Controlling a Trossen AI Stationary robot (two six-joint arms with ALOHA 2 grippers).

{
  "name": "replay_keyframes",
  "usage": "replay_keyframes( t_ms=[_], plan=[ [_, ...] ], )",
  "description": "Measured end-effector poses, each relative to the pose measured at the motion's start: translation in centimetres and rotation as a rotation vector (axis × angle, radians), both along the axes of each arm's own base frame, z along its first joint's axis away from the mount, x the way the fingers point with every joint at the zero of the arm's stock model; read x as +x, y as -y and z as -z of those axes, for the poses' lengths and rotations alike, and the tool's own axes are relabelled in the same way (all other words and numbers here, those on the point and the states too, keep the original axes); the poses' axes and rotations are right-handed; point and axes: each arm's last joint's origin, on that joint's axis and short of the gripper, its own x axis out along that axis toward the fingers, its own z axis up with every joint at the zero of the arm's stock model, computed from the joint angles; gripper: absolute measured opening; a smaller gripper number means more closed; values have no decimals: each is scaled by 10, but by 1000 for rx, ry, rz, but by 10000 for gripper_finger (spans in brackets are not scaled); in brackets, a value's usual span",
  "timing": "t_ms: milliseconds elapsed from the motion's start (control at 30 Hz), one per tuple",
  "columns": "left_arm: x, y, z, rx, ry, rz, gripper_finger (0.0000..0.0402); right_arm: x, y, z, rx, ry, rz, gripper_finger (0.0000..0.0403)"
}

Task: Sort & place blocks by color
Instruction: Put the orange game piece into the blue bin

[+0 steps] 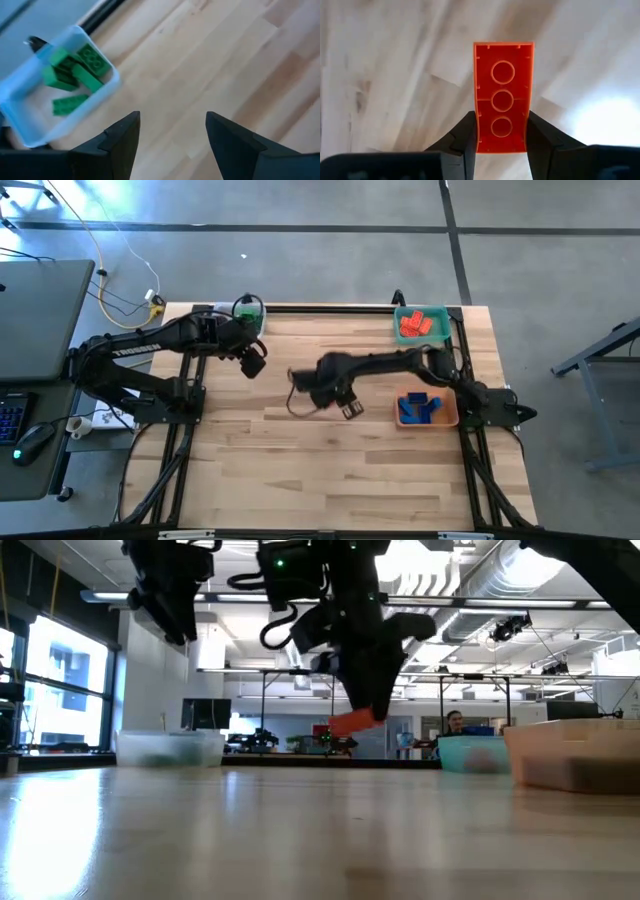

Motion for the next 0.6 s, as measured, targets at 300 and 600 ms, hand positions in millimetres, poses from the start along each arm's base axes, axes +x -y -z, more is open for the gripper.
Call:
replay_keyframes(
  t_ms=[300, 600],
  plan=[
    [-5, -16, -2, 83, -30, -29, 213, -16, 65, -42, -61, 135, 284, 101],
    [-7, -26, -4, 134, -60, 37, 213, -44, 104, -76, -192, 188, 547, 101]
  ],
)
